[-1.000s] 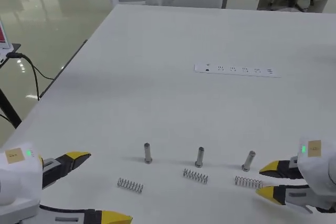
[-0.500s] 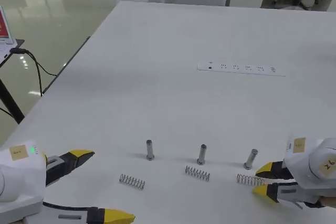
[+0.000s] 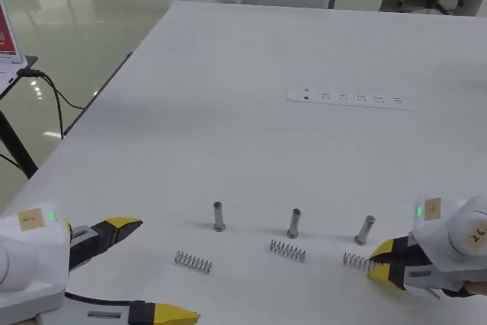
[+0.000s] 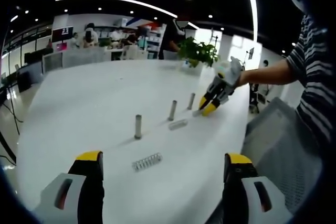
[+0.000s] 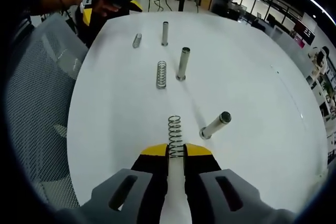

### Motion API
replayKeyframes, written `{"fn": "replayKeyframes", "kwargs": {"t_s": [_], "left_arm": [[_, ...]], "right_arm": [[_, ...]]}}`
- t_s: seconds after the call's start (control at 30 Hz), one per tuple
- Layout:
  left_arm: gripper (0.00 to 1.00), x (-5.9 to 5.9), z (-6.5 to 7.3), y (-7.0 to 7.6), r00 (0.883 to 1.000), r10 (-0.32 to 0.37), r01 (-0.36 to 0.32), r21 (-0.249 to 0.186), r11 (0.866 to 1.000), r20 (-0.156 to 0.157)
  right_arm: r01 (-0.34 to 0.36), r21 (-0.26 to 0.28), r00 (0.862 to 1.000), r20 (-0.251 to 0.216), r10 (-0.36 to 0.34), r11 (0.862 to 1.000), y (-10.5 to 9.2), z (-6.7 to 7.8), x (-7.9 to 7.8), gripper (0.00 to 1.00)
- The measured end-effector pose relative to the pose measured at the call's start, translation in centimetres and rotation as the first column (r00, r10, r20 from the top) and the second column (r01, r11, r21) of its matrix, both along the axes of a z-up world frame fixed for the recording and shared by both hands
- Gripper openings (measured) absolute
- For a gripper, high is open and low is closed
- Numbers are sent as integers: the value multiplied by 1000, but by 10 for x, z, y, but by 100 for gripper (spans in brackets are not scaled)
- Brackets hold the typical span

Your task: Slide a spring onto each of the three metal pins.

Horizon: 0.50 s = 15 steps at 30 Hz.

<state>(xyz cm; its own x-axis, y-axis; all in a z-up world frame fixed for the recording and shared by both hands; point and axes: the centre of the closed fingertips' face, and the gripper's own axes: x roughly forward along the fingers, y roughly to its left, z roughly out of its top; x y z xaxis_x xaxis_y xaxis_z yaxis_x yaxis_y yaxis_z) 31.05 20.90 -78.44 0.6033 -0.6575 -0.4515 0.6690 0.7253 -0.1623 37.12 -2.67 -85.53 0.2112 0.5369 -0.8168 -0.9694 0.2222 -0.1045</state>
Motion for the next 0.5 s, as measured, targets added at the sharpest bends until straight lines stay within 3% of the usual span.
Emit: {"fn": "replayKeyframes", "kwargs": {"t_s": [0.27, 0.4, 0.5], "left_arm": [[85, -4, -2, -25, 994, -102, 102, 5, 995, -26], [84, -2, 0, -34, 992, -124, 124, 4, 992, -2], [82, -1, 1, -41, 989, -148, 148, -17, 989, -4]], "right_arm": [[-19, 13, 1000, 16, 18, 1000, 0, 19, -4, 8], [-33, 18, 999, 35, 32, 999, 1, 28, -7, 8], [-46, 19, 998, 47, 45, 999, 1, 33, -10, 8]]}}
